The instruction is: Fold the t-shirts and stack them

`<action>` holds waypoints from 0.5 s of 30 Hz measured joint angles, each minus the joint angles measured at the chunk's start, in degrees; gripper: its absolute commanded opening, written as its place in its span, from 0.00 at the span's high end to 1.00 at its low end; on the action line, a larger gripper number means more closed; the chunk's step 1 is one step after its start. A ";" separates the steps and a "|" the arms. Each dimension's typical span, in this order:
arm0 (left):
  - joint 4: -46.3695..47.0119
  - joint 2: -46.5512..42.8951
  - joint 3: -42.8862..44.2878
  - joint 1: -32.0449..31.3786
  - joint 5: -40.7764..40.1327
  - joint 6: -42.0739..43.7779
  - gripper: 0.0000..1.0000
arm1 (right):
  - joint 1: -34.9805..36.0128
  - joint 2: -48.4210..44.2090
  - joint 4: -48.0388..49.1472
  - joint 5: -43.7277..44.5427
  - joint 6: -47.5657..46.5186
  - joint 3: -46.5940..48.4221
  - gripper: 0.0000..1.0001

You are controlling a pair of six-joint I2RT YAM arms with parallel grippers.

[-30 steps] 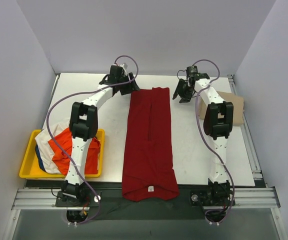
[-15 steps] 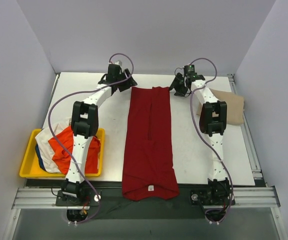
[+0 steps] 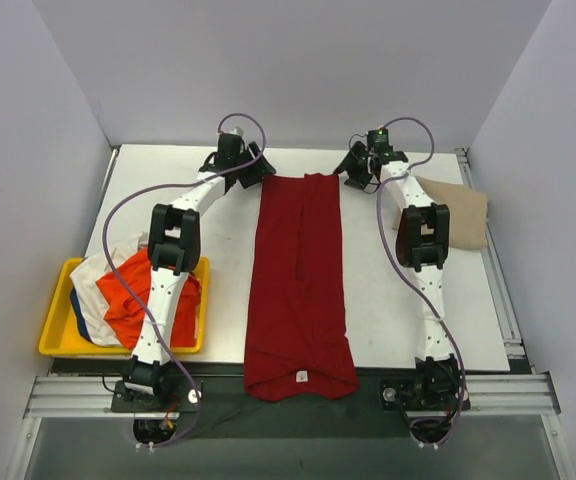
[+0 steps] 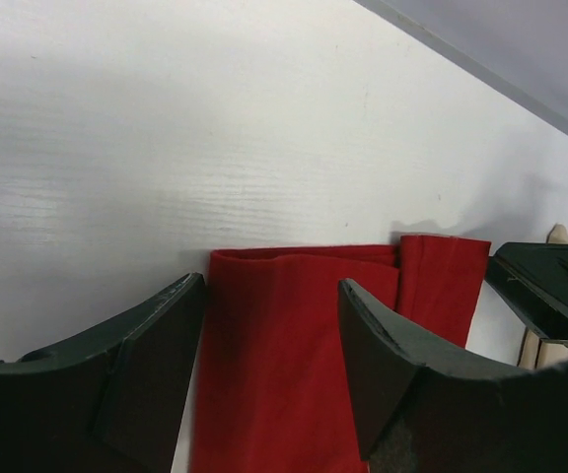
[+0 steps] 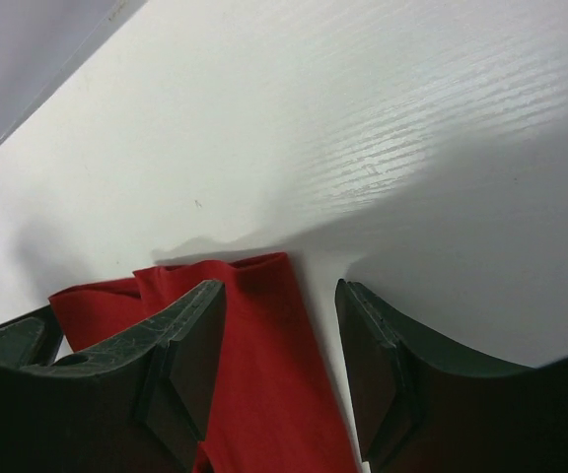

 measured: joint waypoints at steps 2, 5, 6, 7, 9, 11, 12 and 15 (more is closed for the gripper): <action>0.15 0.24 0.00 0.02 0.33 -0.35 0.35 | 0.07 0.20 0.42 -0.15 0.55 0.04 0.51; 0.13 0.50 0.17 0.09 0.50 -0.94 0.38 | 0.24 0.83 1.42 -0.68 1.38 0.61 0.53; 0.15 0.68 0.42 0.13 0.66 -1.14 0.39 | 0.28 0.87 1.64 -0.87 1.46 0.61 0.54; 0.17 0.74 0.48 0.15 0.72 -1.33 0.41 | 0.35 0.90 1.66 -0.92 1.46 0.61 0.55; 0.15 0.85 0.55 0.26 0.87 -1.55 0.43 | 0.48 0.92 1.64 -1.14 1.46 0.61 0.55; 0.15 1.01 0.57 0.35 1.16 -1.90 0.49 | 0.57 0.96 1.66 -1.38 1.44 0.61 0.59; 0.13 1.09 0.63 0.39 1.31 -2.16 0.51 | 0.63 1.05 1.64 -1.38 1.44 0.61 0.61; 0.22 1.68 0.79 0.44 1.81 -2.89 0.63 | 0.66 1.44 1.99 -1.53 1.51 0.61 0.73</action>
